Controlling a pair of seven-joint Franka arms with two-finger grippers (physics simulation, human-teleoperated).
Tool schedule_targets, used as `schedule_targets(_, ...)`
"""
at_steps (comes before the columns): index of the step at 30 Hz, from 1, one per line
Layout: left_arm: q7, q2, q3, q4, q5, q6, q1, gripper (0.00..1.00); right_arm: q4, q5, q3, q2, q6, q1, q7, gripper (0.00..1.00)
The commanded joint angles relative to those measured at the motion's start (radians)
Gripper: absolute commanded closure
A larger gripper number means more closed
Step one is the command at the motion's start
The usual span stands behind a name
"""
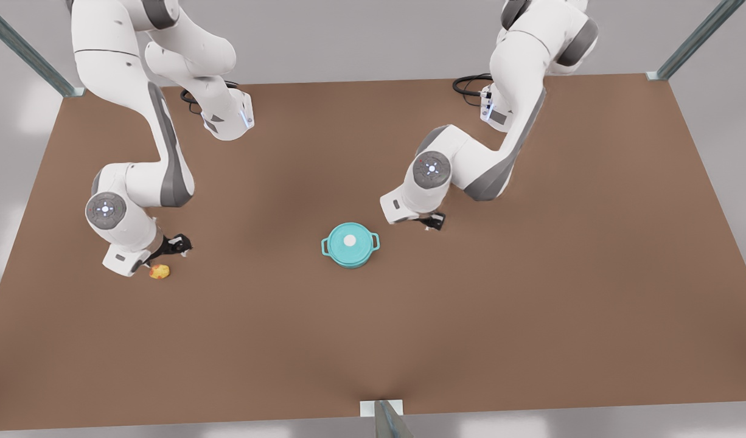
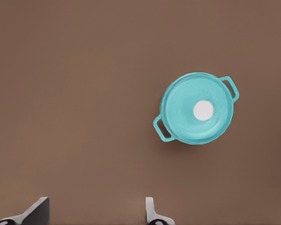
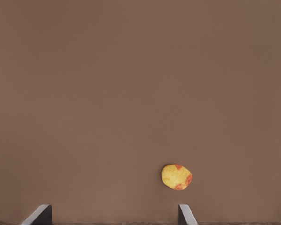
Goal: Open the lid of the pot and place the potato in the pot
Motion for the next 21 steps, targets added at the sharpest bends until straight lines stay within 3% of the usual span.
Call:
schedule_targets(1, -0.731, 0.070, 0.000, 0.042, 0.104, 0.098, -0.072, 0.00, -0.007, 0.036, -0.013, -0.004, 0.005, -0.023, 0.723, 0.00)
schedule_targets(6, -1.012, 0.242, 0.001, 0.189, 0.158, 0.219, -0.187, 0.00, -0.101, 0.134, -0.016, -0.013, 0.083, -0.046, 0.963, 0.00)
schedule_targets(12, -1.036, 0.320, 0.039, 0.197, 0.218, 0.389, -0.207, 0.00, -0.102, 0.174, -0.016, 0.090, 0.302, -0.069, 1.096, 0.00)
schedule_targets(21, -1.042, 0.374, 0.038, 0.203, 0.257, 0.409, -0.232, 0.00, -0.061, 0.165, -0.015, 0.179, 0.376, -0.132, 1.095, 0.00)
